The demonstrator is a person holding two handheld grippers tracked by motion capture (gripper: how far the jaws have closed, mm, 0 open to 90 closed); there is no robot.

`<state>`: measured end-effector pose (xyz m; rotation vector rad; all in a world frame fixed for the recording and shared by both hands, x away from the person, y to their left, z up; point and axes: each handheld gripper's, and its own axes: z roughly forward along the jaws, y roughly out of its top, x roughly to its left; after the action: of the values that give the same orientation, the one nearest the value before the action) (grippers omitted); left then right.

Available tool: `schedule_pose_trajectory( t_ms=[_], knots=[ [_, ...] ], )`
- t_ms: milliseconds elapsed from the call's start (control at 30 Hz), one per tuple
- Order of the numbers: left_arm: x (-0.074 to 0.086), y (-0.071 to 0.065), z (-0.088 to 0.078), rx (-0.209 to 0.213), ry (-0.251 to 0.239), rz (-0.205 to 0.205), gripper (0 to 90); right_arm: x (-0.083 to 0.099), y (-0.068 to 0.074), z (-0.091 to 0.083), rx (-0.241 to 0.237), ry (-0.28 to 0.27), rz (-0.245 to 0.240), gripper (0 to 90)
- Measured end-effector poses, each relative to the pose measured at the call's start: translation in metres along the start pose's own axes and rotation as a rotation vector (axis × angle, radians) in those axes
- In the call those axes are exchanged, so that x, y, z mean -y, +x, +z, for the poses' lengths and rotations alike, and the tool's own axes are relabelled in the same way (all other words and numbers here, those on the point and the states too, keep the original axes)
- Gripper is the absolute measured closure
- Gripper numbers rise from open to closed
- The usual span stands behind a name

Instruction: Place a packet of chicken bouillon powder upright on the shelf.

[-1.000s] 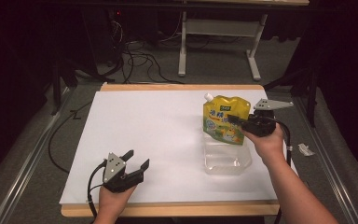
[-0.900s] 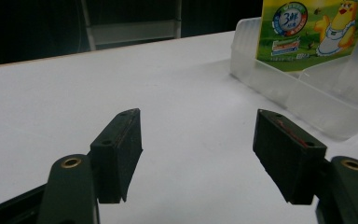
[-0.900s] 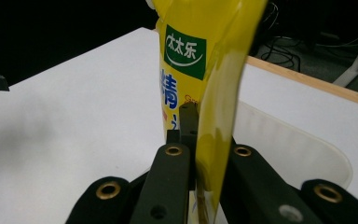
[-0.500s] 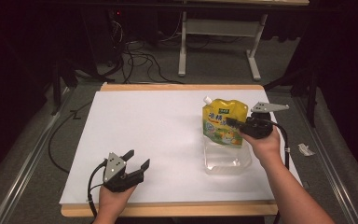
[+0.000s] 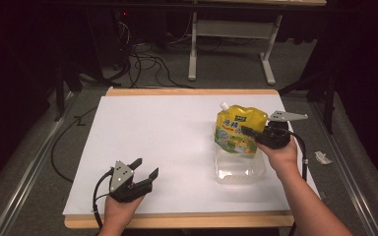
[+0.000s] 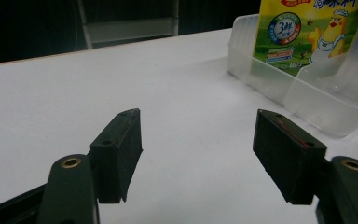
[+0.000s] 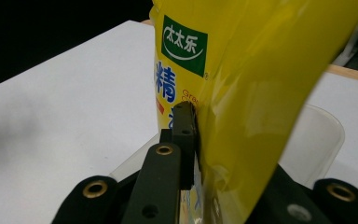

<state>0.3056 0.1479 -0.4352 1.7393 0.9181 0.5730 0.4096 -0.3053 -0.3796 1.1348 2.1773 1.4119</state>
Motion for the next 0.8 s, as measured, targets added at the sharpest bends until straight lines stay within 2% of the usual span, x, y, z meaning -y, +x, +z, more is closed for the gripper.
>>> schedule_pose_trajectory(
  t_ms=[200, 533, 700, 733, 800],
  knots=[
    [-0.0001, -0.0014, 0.0011, 0.001, 0.005, 0.011, 33.3, -0.0011, 0.001, -0.0009, 0.009, 0.003, -0.009, 80.5],
    [-0.0003, -0.0022, 0.0019, 0.008, 0.007, 0.016, 33.3, -0.0023, 0.0004, -0.0013, 0.026, -0.009, 0.016, 65.4],
    [-0.0003, -0.0023, 0.002, 0.01, 0.008, 0.017, 33.3, -0.0031, 0.0011, -0.0028, 0.061, -0.012, 0.029, 48.0],
    [-0.0003, -0.0022, 0.0021, 0.01, 0.008, 0.017, 33.2, -0.0033, 0.0013, -0.0031, 0.075, -0.014, 0.041, 41.8],
    [-0.0003, -0.0021, 0.0023, 0.011, 0.008, 0.015, 33.3, -0.0034, 0.001, -0.0036, 0.081, -0.013, 0.047, 38.7]
  ],
)
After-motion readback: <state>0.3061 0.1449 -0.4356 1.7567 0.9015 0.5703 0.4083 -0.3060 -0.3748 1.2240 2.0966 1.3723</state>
